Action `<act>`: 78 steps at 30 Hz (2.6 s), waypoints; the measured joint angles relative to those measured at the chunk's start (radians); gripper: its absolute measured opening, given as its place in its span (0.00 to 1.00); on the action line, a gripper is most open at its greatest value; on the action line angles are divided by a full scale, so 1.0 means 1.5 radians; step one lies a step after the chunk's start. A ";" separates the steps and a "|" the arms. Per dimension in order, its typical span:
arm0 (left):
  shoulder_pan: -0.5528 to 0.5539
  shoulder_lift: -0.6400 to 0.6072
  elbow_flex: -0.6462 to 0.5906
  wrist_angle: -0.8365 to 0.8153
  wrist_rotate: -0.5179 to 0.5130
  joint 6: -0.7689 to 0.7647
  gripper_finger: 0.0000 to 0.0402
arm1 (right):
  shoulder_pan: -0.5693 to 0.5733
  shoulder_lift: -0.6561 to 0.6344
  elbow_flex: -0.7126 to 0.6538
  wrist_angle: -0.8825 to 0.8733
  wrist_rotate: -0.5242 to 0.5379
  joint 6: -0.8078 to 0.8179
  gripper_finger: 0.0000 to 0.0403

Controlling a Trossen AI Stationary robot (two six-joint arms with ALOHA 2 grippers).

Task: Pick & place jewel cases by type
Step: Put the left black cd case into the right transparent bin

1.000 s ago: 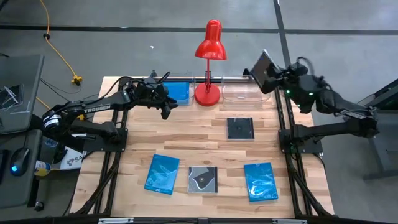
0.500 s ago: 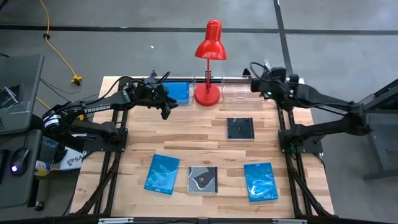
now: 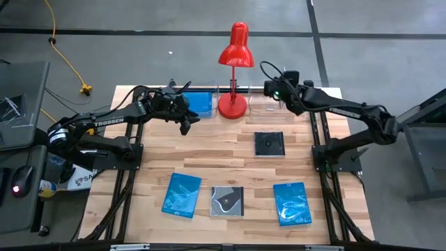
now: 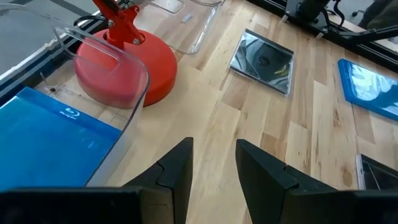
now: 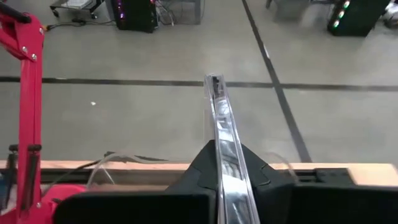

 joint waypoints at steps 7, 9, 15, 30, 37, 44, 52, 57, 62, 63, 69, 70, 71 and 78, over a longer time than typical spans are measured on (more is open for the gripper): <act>0.000 0.000 0.000 -0.001 0.002 0.007 0.30 | -0.035 0.057 0.000 0.033 -0.056 0.029 0.01; 0.000 0.000 0.000 -0.002 0.003 0.015 0.30 | -0.039 0.074 0.000 0.043 -0.068 0.028 0.01; 0.000 0.000 0.000 -0.018 0.003 0.024 0.30 | -0.049 0.116 0.000 0.089 -0.102 0.025 0.01; 0.000 0.000 0.000 -0.041 -0.022 0.037 0.30 | -0.082 0.216 0.000 0.217 -0.191 -0.063 0.01; 0.000 0.000 0.000 -0.041 -0.030 0.037 0.30 | -0.075 0.226 0.000 0.227 -0.198 -0.061 0.01; 0.000 0.000 0.000 -0.040 -0.035 0.037 0.30 | -0.065 0.226 0.001 0.219 -0.202 -0.064 0.02; 0.000 0.000 0.000 -0.040 -0.036 0.037 0.30 | -0.065 0.226 -0.002 0.199 -0.249 -0.065 0.10; 0.000 0.000 0.000 -0.040 -0.036 0.037 0.30 | -0.065 0.224 -0.001 0.179 -0.258 -0.065 0.13; 0.000 0.000 0.000 -0.041 -0.036 0.037 0.30 | -0.065 0.224 -0.001 0.163 -0.271 -0.061 0.15; 0.000 0.000 0.000 -0.041 -0.036 0.037 0.30 | -0.065 0.224 -0.001 0.157 -0.273 -0.061 0.15; 0.000 0.000 0.000 -0.041 -0.035 0.037 0.30 | -0.065 0.224 -0.001 0.125 -0.279 -0.060 0.15; 0.000 0.000 0.000 -0.041 -0.035 0.037 0.30 | -0.065 0.224 -0.001 0.118 -0.280 -0.059 0.15; 0.000 0.000 0.000 -0.041 -0.035 0.037 0.30 | -0.065 0.224 -0.001 0.109 -0.279 -0.055 0.15; 0.000 0.000 0.000 -0.041 -0.035 0.037 0.30 | -0.065 0.219 0.000 0.038 -0.241 -0.017 0.15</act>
